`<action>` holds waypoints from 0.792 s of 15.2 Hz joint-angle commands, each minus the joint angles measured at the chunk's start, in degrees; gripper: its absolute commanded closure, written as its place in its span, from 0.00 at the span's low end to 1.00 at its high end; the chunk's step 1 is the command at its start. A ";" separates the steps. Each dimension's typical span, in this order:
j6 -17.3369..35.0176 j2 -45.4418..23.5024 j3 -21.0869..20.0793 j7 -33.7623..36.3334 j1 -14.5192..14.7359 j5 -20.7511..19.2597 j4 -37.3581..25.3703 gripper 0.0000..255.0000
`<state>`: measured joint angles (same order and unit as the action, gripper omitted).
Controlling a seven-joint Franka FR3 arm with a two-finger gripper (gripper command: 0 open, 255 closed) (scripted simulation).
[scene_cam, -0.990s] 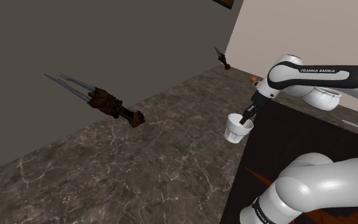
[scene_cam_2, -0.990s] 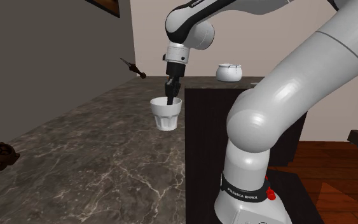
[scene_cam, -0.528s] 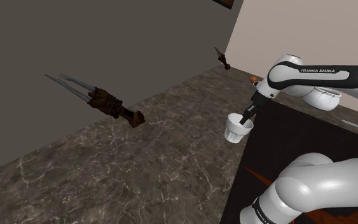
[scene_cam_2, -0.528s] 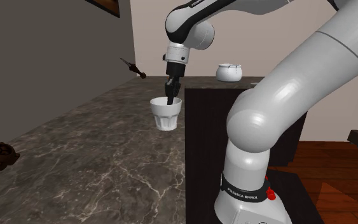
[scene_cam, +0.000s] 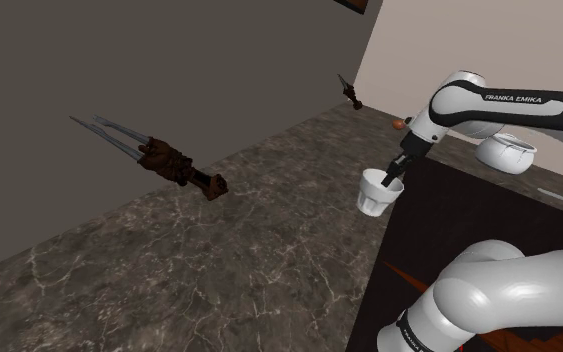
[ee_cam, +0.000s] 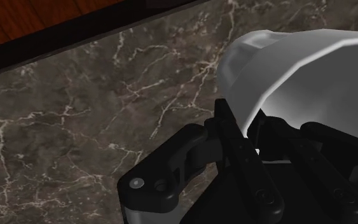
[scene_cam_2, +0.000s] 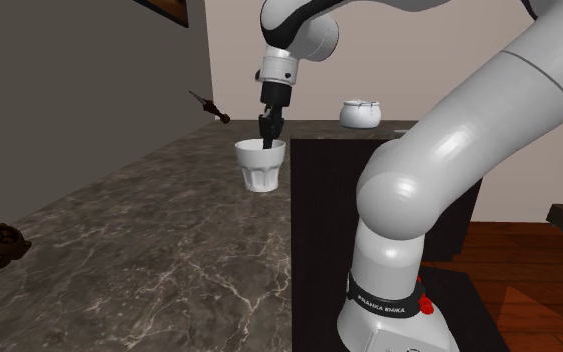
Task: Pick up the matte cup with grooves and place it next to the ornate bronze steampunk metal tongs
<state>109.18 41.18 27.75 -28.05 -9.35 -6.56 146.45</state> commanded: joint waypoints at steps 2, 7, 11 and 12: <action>-2.45 0.40 -0.60 0.34 0.12 0.32 -2.07 1.00; -6.27 0.68 -1.49 0.88 0.41 0.89 -5.65 1.00; -9.24 0.64 -2.12 1.27 0.68 1.35 -8.68 1.00; -9.97 0.60 -2.27 1.36 0.76 1.46 -9.47 1.00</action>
<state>99.92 41.71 25.75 -26.91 -8.68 -5.26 137.63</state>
